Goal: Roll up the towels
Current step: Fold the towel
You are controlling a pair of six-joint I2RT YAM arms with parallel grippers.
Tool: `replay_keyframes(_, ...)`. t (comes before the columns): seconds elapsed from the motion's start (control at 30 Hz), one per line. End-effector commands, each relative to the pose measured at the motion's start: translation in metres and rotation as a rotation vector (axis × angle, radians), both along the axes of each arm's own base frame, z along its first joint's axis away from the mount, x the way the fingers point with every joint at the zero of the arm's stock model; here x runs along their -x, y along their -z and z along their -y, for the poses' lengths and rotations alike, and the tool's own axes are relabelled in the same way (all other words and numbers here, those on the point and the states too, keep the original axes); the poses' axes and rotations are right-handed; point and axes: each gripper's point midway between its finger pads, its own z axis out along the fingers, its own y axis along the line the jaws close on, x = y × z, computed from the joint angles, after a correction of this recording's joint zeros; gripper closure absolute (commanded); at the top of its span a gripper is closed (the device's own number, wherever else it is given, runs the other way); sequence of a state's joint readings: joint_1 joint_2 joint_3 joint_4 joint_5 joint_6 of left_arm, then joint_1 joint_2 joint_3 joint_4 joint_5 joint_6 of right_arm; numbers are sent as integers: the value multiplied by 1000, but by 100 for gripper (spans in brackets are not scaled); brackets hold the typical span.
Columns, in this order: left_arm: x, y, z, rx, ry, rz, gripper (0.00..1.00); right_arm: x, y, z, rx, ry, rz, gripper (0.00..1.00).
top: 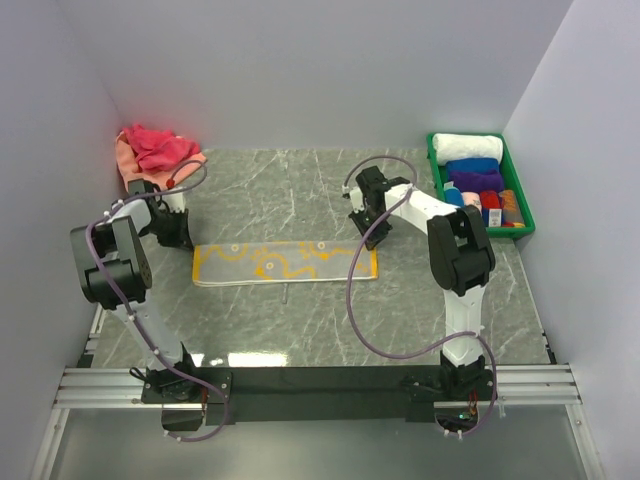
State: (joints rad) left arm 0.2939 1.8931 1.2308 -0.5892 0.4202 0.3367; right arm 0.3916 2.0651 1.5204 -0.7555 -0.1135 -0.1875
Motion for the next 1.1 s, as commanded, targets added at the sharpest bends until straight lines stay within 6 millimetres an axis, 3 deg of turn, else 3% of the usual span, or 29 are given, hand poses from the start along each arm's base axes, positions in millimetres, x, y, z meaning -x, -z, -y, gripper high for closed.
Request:
replay_keyframes(0.0,-14,4,-12,-34,-13,13,99,-17,6,16,55,27,30,82)
replay_keyframes(0.23,-8,-17,7,14,61,54,99,-50,-17,18,81,38,111,81)
replay_keyframes(0.33,-6,-33,13,34,75,91,87,-54,-32,18,52,59,120,71)
replay_keyframes(0.37,-5,-38,14,42,81,101,78,-53,-37,16,24,66,116,63)
replay_keyframes(0.47,-2,-58,24,70,104,143,65,-49,-55,21,-21,111,124,53)
replay_keyframes(0.53,3,-73,31,96,134,169,59,-41,-62,22,-59,141,107,51)
replay_keyframes(0.57,3,-78,33,99,143,181,52,-36,-62,21,-73,143,88,50)
replay_keyframes(0.63,7,-90,36,108,159,205,50,-23,-55,21,-92,158,35,50)
replay_keyframes(0.67,7,-94,37,110,161,212,40,-19,-52,18,-102,155,16,50)
replay_keyframes(0.77,10,-102,39,109,173,231,37,-10,-41,14,-127,161,-36,50)
replay_keyframes(1.07,18,-97,43,127,183,220,35,3,-4,19,-50,168,-115,53)
